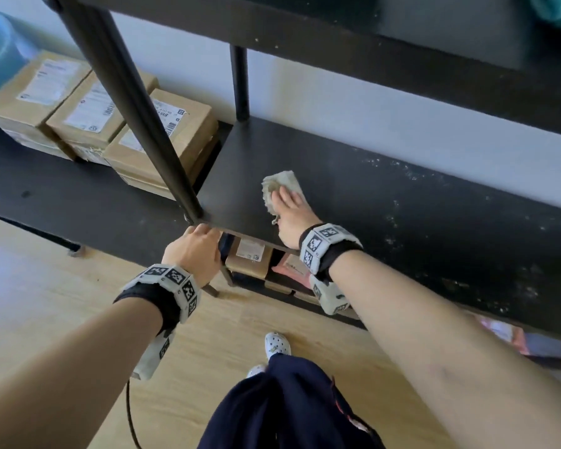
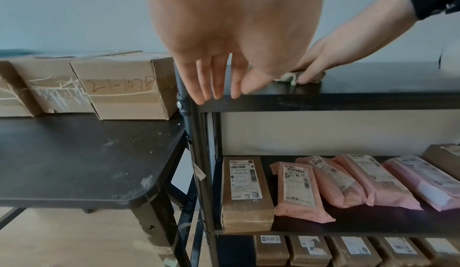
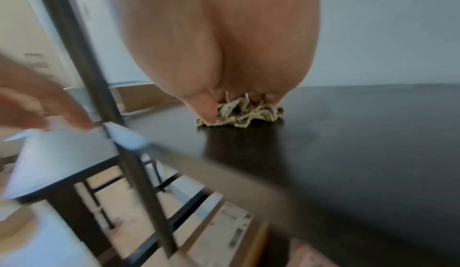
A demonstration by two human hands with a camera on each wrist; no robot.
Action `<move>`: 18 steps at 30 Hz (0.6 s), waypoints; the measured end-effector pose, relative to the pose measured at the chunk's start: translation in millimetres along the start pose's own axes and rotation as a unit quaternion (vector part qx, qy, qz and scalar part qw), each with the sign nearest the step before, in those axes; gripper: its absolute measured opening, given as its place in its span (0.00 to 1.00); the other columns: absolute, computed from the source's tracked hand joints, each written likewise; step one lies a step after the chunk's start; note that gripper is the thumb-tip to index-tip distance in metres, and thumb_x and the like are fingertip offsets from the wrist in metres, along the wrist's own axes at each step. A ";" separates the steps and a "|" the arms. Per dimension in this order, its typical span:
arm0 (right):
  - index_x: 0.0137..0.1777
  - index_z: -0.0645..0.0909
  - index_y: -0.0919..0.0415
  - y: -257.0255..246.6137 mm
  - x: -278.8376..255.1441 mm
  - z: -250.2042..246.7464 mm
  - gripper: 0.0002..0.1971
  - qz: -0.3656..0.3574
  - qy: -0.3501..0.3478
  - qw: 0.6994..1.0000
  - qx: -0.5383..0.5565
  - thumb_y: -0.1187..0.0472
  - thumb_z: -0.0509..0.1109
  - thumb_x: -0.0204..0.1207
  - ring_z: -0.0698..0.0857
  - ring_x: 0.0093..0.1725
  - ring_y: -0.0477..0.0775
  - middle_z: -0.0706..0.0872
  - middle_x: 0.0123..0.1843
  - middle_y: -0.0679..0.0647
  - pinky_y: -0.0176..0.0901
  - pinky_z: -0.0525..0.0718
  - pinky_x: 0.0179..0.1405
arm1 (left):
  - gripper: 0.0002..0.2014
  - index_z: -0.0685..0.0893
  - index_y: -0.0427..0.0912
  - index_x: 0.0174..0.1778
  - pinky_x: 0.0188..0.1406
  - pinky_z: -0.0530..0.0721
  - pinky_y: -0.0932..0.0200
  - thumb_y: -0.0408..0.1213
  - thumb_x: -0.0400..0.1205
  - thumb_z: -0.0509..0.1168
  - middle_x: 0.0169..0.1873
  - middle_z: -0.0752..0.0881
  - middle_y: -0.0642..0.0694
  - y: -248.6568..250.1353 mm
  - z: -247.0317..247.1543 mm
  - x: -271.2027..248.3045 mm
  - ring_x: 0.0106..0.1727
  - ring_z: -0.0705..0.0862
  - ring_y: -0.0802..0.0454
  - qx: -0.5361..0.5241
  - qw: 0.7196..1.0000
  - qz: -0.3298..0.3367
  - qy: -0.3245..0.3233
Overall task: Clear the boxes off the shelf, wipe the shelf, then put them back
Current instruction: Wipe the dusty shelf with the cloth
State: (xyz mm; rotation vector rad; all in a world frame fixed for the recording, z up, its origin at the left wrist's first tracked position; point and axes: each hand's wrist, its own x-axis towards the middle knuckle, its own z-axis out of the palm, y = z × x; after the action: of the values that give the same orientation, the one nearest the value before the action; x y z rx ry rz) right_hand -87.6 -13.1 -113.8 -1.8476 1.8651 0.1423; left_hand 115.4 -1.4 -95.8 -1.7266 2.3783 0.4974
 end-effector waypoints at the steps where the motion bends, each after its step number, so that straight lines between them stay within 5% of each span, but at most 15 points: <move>1: 0.85 0.42 0.58 -16.7 -1.3 11.2 0.35 -0.037 -0.004 0.999 -0.010 0.67 0.55 0.81 0.41 0.86 0.58 0.40 0.87 0.54 0.54 0.46 0.86 | 0.14 0.79 0.42 0.62 0.56 0.83 0.46 0.37 0.83 0.56 0.63 0.80 0.46 -0.4 0.3 -2.0 0.66 0.76 0.45 -0.002 1.000 0.001 0.001; 7: 0.85 0.42 0.57 -36.4 4.9 20.6 0.32 -0.083 0.013 0.996 -0.034 0.66 0.52 0.84 0.41 0.86 0.52 0.40 0.87 0.52 0.44 0.43 0.85 | 0.13 0.77 0.41 0.63 0.54 0.81 0.46 0.36 0.83 0.56 0.62 0.79 0.44 7.0 -2.5 -3.7 0.66 0.76 0.44 -0.008 1.000 0.022 0.010; 14: 0.85 0.41 0.60 81.3 -51.6 5.3 0.34 0.138 0.069 0.988 0.027 0.66 0.54 0.83 0.41 0.86 0.54 0.40 0.87 0.55 0.50 0.50 0.85 | 0.08 0.76 0.39 0.55 0.48 0.80 0.51 0.36 0.83 0.56 0.56 0.79 0.44 28.2 -5.9 -0.7 0.61 0.77 0.45 -0.002 0.997 0.081 0.004; 18: 0.85 0.43 0.62 58.5 -84.2 28.0 0.32 0.112 0.077 0.990 0.032 0.63 0.53 0.85 0.40 0.86 0.56 0.41 0.87 0.55 0.46 0.40 0.83 | 0.10 0.75 0.39 0.57 0.50 0.79 0.50 0.36 0.83 0.56 0.58 0.79 0.44 36.4 -5.2 0.6 0.63 0.76 0.45 0.012 0.996 0.090 -0.017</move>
State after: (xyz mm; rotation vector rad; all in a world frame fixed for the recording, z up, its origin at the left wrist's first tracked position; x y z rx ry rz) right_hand -140.4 79.0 -118.7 -1.6432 2.1545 0.0157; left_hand 81.1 6.4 -84.9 -1.4879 2.5181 0.5161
